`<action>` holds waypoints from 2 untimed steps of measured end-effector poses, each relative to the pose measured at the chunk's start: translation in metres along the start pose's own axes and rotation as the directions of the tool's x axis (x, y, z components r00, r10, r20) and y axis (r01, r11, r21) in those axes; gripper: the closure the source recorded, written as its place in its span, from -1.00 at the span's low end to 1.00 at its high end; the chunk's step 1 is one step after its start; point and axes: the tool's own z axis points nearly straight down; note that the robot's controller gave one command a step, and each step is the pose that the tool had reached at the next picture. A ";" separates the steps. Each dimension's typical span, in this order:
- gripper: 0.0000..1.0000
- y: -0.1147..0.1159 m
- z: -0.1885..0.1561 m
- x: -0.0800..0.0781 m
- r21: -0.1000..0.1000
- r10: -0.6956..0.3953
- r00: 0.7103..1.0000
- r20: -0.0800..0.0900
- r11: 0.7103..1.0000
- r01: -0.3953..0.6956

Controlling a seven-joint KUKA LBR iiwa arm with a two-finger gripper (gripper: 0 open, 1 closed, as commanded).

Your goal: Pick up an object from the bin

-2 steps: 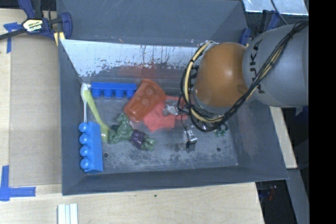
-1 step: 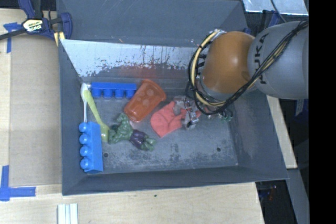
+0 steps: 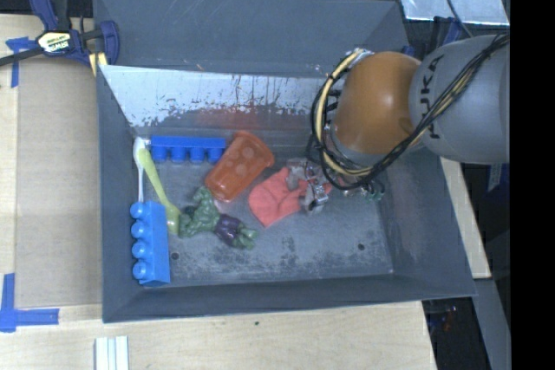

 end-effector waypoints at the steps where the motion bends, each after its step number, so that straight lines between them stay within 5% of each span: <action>1: 1.00 -0.017 -0.059 0.023 -0.002 0.030 1.000 -0.006 1.000 -0.030; 2: 1.00 -0.014 -0.134 0.028 -0.003 0.094 0.995 -0.008 0.996 -0.094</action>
Offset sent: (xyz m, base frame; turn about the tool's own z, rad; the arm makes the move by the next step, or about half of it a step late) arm -0.0302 -0.0185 0.1553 0.1128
